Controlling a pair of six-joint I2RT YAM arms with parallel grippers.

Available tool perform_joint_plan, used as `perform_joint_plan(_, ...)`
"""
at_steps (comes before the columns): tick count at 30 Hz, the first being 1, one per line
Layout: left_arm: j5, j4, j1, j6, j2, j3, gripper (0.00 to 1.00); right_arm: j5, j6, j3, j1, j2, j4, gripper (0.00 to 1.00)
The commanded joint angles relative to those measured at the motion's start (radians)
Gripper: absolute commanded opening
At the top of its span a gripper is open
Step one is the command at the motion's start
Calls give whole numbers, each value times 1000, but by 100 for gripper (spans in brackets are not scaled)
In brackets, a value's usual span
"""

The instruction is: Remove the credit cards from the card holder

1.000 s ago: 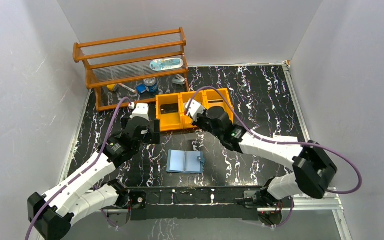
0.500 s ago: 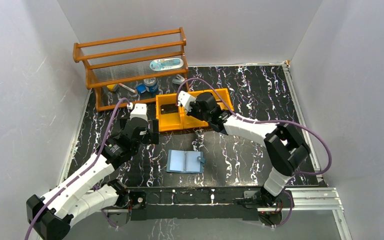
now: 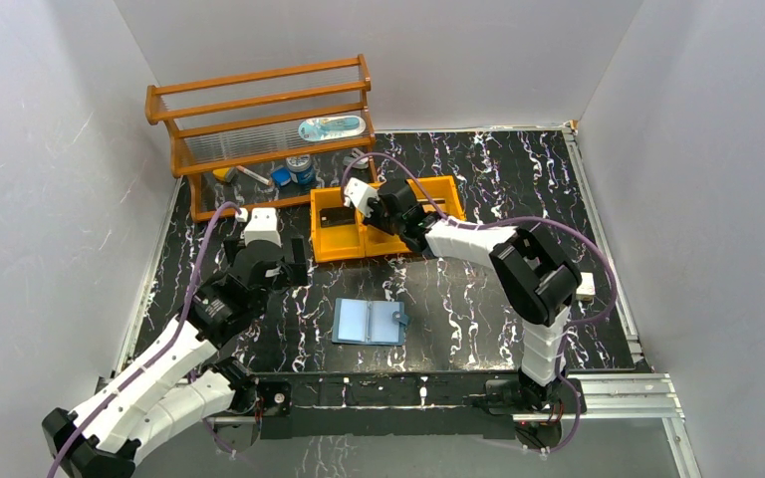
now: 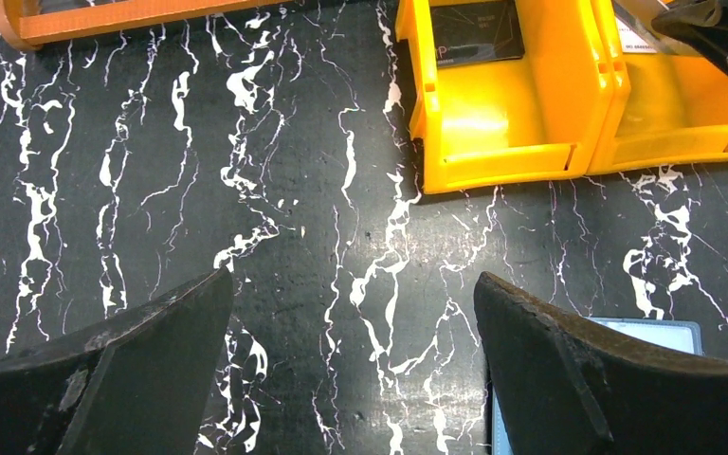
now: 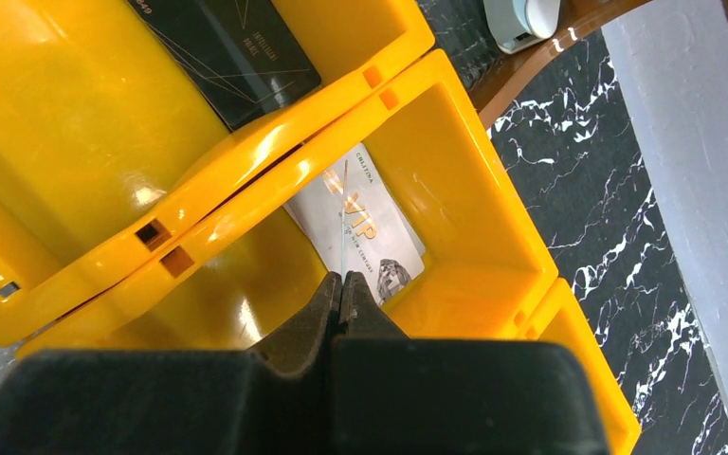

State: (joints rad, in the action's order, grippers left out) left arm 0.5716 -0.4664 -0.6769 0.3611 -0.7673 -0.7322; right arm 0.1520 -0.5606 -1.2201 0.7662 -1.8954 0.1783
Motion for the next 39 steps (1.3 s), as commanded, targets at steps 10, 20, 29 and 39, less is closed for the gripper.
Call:
perform_joint_plan(10,52,1,5,7,18,10,98,-4,-13,-83,-31,-50,98,0)
perform_joint_plan(20,40,3,12,3,13,9,98,20,-13,-107,-52,-105,95,0)
perform_joint_plan(29,34,8,19,-1,6,9,98,31,-13,-125,-57,-145,102,0)
perform_joint_plan(39,13,15,37,-5,0,8,98,31,-13,-101,-57,-135,26,0)
